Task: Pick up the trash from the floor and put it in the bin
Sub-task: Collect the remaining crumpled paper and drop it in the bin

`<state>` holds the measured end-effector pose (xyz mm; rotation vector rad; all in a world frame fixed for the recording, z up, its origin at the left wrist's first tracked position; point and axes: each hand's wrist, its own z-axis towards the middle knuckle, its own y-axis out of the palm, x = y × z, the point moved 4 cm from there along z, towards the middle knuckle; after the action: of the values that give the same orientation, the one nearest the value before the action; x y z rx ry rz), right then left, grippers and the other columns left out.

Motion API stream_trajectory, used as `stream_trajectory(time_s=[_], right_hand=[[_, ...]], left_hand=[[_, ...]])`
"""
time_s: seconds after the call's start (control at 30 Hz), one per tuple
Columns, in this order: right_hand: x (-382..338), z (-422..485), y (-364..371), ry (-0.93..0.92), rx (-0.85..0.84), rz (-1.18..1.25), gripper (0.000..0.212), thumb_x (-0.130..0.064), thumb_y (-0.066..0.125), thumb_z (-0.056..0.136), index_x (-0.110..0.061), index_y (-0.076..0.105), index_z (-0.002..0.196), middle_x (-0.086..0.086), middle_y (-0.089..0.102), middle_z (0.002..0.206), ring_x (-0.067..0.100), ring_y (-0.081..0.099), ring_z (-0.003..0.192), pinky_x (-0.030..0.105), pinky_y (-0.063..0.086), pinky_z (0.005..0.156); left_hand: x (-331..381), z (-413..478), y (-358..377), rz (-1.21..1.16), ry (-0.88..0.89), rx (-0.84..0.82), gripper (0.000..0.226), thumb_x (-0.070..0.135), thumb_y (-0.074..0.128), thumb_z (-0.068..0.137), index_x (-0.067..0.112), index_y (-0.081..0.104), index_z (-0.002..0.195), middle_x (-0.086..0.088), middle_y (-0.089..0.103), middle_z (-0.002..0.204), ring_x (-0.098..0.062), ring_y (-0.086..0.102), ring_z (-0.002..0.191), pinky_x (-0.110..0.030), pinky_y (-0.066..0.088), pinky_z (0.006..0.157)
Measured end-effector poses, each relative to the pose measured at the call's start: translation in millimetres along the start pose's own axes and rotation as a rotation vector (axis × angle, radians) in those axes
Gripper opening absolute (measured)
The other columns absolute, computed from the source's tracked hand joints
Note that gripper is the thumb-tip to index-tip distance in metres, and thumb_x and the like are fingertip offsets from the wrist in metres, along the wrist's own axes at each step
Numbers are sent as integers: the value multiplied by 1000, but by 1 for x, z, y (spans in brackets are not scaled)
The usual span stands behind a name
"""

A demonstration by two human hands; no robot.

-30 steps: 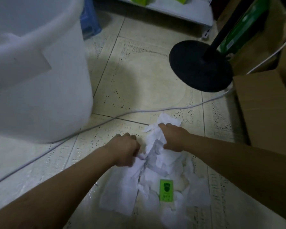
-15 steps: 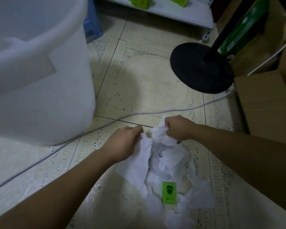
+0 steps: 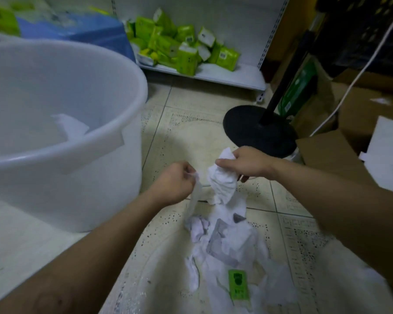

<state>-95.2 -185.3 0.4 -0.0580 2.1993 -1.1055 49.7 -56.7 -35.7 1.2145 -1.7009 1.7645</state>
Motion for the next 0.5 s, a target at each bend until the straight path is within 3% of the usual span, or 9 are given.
stream_trajectory(time_s=[0.1, 0.2, 0.3, 0.37, 0.43, 0.5], right_hand=[[-10, -9, -21, -26, 113, 7, 22, -16, 67, 83, 6, 66, 84, 13, 65, 77, 22, 65, 66, 34, 58, 63], [-20, -15, -40, -71, 200, 165, 3, 5, 61, 75, 3, 61, 76, 14, 57, 71, 24, 61, 66, 37, 59, 63], [-35, -15, -55, -117, 260, 427, 21, 12, 51, 78, -2, 63, 88, 13, 64, 82, 25, 66, 75, 35, 61, 65], [-53, -12, -61, -170, 260, 606, 31, 14, 48, 83, -8, 66, 96, 9, 69, 84, 19, 69, 73, 31, 60, 63], [-80, -11, -67, -249, 245, 752, 35, 15, 46, 86, -12, 69, 87, 1, 71, 70, 13, 69, 64, 24, 58, 59], [-112, -9, -69, -350, 202, 876, 39, 17, 43, 85, -11, 68, 74, 2, 71, 65, 17, 69, 64, 28, 61, 65]], left_hand=[[23, 3, -22, 163, 69, 71, 37, 27, 78, 71, 20, 47, 90, 5, 50, 84, -3, 46, 68, -21, 32, 51], [59, 7, -50, 326, 199, 163, 28, 7, 67, 77, 21, 44, 83, -1, 49, 94, -8, 43, 73, -19, 27, 56], [95, 13, -83, 433, 286, 214, 23, 1, 59, 81, 22, 59, 89, 0, 53, 100, -18, 52, 91, -21, 37, 74], [114, 16, -112, 498, 306, 254, 31, 0, 53, 82, 19, 67, 102, -4, 62, 107, -23, 57, 99, -25, 41, 81], [122, 16, -145, 559, 315, 294, 32, 3, 51, 84, 20, 68, 105, -5, 68, 107, -24, 61, 99, -31, 46, 84], [119, 15, -182, 653, 304, 325, 31, 3, 50, 86, 20, 68, 105, -8, 69, 107, -26, 61, 98, -35, 48, 84]])
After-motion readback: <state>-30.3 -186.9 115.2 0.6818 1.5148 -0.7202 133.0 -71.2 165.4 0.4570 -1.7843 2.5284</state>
